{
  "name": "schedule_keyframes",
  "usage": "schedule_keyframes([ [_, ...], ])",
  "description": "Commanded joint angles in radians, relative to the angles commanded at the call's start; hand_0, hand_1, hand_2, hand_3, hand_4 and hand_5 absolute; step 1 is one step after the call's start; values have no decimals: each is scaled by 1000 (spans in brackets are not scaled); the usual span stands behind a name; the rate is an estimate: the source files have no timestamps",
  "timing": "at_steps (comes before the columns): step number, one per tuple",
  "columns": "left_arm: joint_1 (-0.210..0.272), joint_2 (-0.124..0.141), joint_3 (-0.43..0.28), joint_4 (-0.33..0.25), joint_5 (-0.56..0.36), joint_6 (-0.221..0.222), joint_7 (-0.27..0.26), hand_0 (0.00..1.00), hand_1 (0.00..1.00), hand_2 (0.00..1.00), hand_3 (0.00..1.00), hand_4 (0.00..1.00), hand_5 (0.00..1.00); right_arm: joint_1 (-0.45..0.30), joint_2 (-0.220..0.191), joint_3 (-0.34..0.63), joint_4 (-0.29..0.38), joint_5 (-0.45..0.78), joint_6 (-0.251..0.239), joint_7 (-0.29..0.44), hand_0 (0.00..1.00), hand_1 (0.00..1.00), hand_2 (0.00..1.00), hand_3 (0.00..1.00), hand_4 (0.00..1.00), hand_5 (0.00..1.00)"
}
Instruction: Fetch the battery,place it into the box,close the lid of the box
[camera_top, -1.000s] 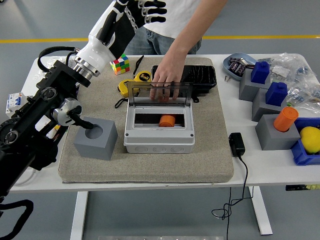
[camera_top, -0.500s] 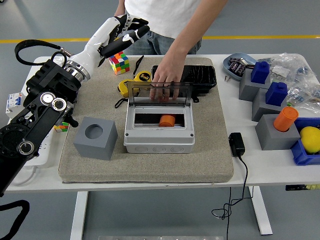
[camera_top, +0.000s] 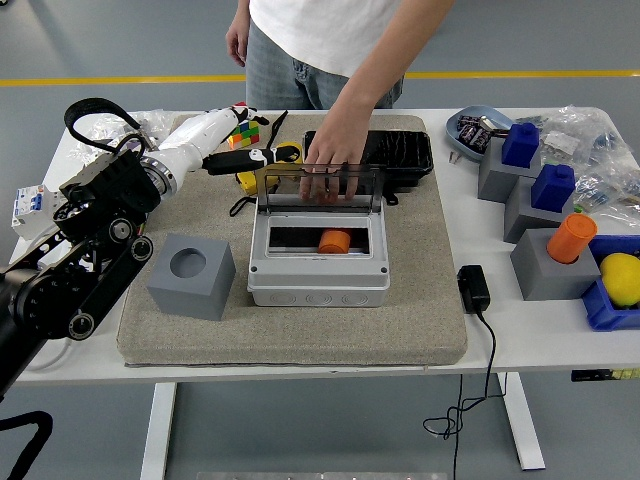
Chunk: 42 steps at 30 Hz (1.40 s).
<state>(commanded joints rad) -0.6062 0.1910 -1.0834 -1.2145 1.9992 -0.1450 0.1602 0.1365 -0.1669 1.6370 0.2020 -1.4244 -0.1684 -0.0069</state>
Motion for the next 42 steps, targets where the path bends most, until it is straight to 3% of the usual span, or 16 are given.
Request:
schedule_keyframes([
  [3, 7, 2, 6, -8, -11, -7, 2, 998, 998, 998, 723, 998, 998, 1, 1, -1, 1, 2, 0, 0, 871, 855, 808, 830, 998, 998],
  [10, 17, 7, 26, -28, -155, -35, -6, 998, 998, 988, 682, 998, 998, 1, 1, -7, 2, 7, -1, -3, 871, 854, 808, 830, 998, 998],
  [12, 19, 10, 35, -32, -182, -51, 1, 998, 998, 938, 643, 998, 998, 2, 1, -8, 3, 8, -2, -3, 872, 855, 809, 830, 998, 998],
  [16, 23, 13, 46, -40, -200, -62, 4, 998, 998, 938, 643, 998, 998, 2, 0, -10, 3, 10, -3, -3, 872, 855, 809, 830, 998, 998],
  [17, 25, 14, 50, -48, -209, -66, 6, 998, 998, 898, 629, 998, 998, 2, 0, -12, 3, 12, -3, -4, 872, 854, 808, 831, 998, 998],
  [24, 46, 38, 100, -109, -291, -67, 18, 998, 998, 866, 637, 998, 998, 0, -2, -14, 3, 11, -5, -6, 872, 853, 808, 831, 998, 998],
  [42, 64, 66, 183, -174, -353, -79, 37, 998, 998, 874, 645, 998, 998, -4, -2, -18, 3, 15, -9, -8, 867, 853, 808, 832, 998, 998],
])
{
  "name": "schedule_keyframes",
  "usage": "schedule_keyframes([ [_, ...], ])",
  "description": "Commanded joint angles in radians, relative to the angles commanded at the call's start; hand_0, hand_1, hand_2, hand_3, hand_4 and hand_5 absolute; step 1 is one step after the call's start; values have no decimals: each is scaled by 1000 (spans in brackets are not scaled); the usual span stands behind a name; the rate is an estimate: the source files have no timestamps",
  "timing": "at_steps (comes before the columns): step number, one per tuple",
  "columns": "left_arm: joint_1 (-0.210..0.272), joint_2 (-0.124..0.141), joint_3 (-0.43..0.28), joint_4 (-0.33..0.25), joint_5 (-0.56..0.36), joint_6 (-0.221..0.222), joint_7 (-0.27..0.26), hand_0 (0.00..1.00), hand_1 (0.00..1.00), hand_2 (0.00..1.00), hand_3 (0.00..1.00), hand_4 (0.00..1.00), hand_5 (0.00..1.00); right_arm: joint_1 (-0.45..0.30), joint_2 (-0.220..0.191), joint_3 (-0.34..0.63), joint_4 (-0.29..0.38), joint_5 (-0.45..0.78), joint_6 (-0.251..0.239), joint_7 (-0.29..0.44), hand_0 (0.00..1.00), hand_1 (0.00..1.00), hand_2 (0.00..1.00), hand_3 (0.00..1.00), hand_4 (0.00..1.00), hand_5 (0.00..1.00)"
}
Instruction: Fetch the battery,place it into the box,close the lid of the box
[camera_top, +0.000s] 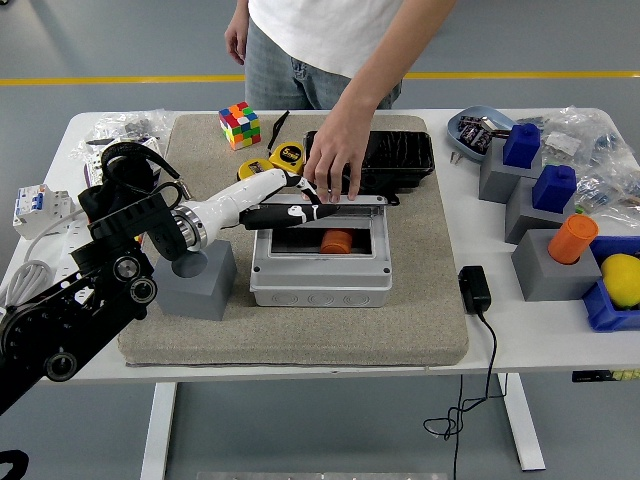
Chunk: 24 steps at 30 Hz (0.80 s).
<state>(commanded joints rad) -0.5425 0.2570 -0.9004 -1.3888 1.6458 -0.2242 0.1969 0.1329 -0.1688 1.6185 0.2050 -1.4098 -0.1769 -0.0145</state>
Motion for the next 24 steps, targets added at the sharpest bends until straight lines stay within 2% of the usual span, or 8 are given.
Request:
schedule_keyframes([
  [12, 9, 10, 53, -3, -29, -8, -3, 998, 998, 873, 637, 998, 998, 2, -1, 3, 0, 0, 1, -1, 865, 852, 807, 832, 998, 998],
  [20, 12, 7, 57, 3, -34, -24, 4, 998, 998, 870, 634, 998, 998, 5, 0, 0, 1, 5, 0, 0, 865, 852, 807, 832, 998, 998],
  [24, 14, 7, 51, 5, -29, -5, -12, 998, 998, 855, 632, 998, 998, 5, 0, 6, 0, 1, 0, -1, 865, 851, 808, 833, 998, 998],
])
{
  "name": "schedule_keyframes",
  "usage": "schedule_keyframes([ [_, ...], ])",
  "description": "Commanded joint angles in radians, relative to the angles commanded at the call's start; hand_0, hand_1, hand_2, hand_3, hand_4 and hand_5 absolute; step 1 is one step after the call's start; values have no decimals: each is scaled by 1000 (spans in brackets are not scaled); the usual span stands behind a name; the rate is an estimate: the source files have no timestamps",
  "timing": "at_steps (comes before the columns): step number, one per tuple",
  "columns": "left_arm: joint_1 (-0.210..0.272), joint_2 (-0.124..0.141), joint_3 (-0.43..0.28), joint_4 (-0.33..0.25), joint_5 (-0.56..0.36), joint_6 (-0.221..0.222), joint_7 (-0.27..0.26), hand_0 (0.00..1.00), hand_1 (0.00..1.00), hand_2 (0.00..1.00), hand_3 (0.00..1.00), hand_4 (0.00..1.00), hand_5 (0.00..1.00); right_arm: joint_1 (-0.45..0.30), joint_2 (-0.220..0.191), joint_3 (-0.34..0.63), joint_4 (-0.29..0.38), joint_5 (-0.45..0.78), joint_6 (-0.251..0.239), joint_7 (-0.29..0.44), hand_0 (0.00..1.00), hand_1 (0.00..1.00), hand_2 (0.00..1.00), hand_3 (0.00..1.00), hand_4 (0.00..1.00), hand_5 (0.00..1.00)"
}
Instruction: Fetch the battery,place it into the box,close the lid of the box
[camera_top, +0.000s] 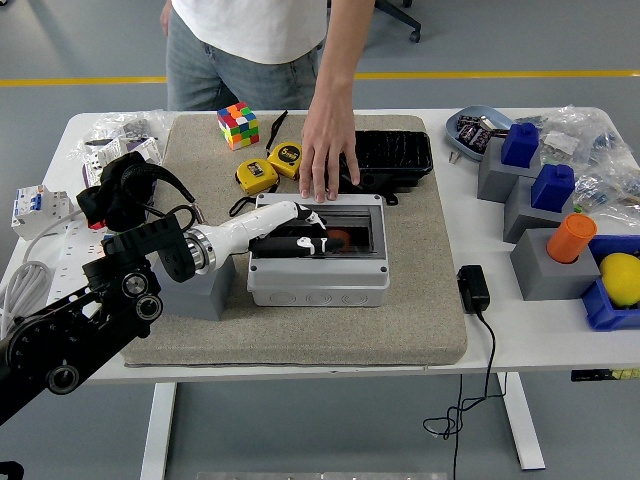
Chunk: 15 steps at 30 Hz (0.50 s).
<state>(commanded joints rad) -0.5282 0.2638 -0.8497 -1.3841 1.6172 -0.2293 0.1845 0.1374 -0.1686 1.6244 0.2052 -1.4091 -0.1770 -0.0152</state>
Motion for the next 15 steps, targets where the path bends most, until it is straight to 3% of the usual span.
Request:
schedule_keyframes([
  [4, 3, -9, -57, -9, 25, 74, -64, 998, 998, 855, 632, 998, 998, 0, 2, 2, 0, -1, 1, 0, 865, 851, 808, 833, 998, 998],
  [8, 8, -22, -135, -17, 25, 86, -93, 998, 991, 838, 665, 998, 998, 2, 5, -1, 0, 2, 1, 0, 864, 851, 807, 834, 998, 998],
  [10, 16, -34, -186, -14, -23, 86, -119, 998, 991, 838, 665, 998, 998, 4, 7, -1, 0, 3, 0, 0, 864, 851, 807, 834, 998, 998],
  [11, 20, -39, -209, -12, -53, 85, -132, 996, 928, 838, 768, 998, 998, 4, 7, -2, 0, 3, 0, 0, 863, 851, 807, 832, 998, 998],
  [15, 40, -65, -319, -5, -213, 62, -212, 996, 928, 838, 768, 998, 998, 7, 10, -4, 0, 4, 1, 0, 863, 851, 807, 832, 998, 998],
])
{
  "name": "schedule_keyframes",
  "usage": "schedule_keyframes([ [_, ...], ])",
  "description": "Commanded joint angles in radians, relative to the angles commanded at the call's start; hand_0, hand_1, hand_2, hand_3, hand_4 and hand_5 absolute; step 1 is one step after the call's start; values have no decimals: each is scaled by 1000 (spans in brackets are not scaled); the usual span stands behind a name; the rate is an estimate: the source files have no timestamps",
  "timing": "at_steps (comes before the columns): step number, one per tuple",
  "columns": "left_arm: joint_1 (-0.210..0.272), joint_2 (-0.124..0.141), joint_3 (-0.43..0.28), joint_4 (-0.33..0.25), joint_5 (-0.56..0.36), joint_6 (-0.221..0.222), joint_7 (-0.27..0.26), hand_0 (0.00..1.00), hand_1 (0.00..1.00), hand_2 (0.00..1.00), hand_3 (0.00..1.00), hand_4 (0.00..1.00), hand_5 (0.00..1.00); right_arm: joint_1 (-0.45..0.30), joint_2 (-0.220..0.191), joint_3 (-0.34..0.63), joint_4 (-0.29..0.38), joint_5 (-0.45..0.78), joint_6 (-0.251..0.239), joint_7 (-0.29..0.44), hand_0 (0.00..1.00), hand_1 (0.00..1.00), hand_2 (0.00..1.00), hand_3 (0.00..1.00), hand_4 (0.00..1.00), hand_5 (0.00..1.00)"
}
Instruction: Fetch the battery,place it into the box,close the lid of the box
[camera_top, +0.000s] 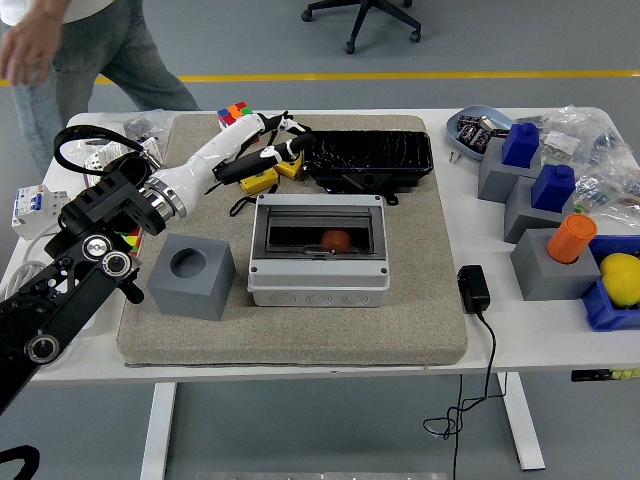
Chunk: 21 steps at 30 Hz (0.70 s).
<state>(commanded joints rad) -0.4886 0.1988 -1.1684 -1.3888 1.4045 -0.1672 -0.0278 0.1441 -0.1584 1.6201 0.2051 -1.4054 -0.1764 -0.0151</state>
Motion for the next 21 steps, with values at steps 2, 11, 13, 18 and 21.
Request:
schedule_keyframes([
  [2, 8, -8, -37, 2, -78, -8, -27, 946, 888, 827, 812, 998, 998, 0, 1, -2, 0, 0, 0, 0, 863, 852, 807, 833, 998, 998],
  [11, 67, -23, -265, 21, -448, -32, -124, 930, 887, 839, 854, 998, 998, 1, 5, -10, -1, -2, -1, -1, 863, 852, 807, 833, 998, 998],
  [13, 79, -21, -312, 28, -539, -31, -134, 930, 887, 839, 854, 998, 998, 2, 8, -12, -1, -4, -1, -1, 863, 852, 807, 833, 998, 998],
  [18, 109, -15, -409, 47, -664, -17, -139, 926, 905, 879, 894, 998, 998, 3, 18, -14, 0, -8, -2, 0, 862, 852, 807, 833, 998, 998],
  [21, 141, -8, -490, 67, -601, 0, -126, 949, 969, 957, 929, 998, 998, 4, 23, -14, 0, -11, -4, 1, 863, 852, 807, 833, 998, 998],
])
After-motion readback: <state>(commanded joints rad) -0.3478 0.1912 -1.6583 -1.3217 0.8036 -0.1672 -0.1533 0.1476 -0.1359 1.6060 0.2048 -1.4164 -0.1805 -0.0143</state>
